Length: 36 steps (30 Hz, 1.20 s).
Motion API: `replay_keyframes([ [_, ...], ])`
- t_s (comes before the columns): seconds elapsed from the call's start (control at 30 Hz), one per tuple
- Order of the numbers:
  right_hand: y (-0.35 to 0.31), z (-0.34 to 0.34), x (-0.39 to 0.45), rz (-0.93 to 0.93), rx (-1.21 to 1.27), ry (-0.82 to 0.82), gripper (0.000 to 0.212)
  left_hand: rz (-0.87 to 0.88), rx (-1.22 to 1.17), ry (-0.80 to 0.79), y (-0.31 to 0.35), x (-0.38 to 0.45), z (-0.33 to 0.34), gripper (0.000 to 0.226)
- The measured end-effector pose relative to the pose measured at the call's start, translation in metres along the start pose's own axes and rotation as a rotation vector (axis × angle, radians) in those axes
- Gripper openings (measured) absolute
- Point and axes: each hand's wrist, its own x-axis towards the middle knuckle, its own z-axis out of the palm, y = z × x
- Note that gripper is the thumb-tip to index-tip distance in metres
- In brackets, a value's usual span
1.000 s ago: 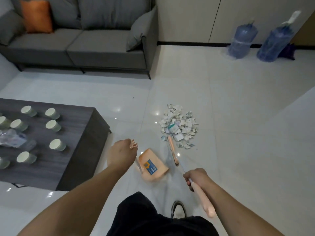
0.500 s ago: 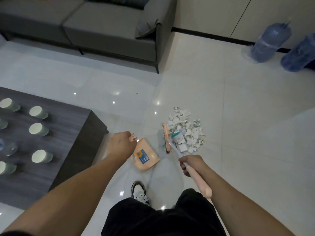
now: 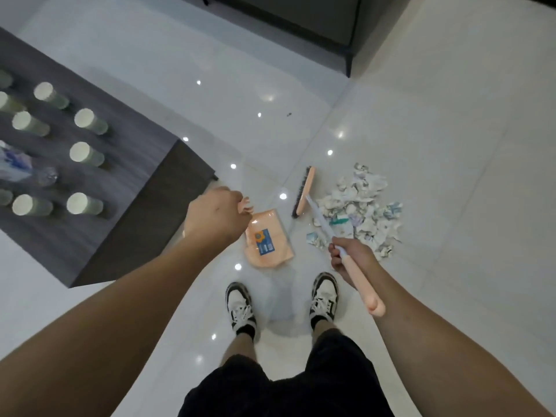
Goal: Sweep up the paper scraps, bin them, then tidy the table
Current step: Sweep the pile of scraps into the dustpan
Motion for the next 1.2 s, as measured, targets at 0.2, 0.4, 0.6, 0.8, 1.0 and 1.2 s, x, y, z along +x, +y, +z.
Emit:
replay_keyframes([
  [0.2,-0.010,-0.043,-0.019,-0.019,-0.102,0.148,0.013,0.047,-0.024,-0.026,0.041,0.009,-0.012,0.020],
  [0.4,-0.025,-0.057,-0.069,-0.054,-0.099,0.140,0.008,0.161,0.014,-0.062,0.057,0.017,-0.032,0.023],
  [0.6,-0.038,-0.076,-0.096,-0.189,-0.169,0.312,0.008,0.263,0.011,-0.079,0.081,0.020,-0.031,0.026],
  [0.8,-0.037,-0.109,-0.101,-0.296,-0.228,0.476,0.008,0.267,-0.010,-0.070,0.095,0.027,-0.035,0.027],
  [1.0,-0.025,-0.138,-0.092,-0.302,-0.211,0.571,0.005,0.296,-0.006,-0.033,0.107,0.024,-0.033,0.029],
  [1.2,-0.010,-0.159,-0.083,-0.215,-0.222,0.603,0.006,0.301,-0.064,-0.021,0.127,0.017,-0.018,0.032],
])
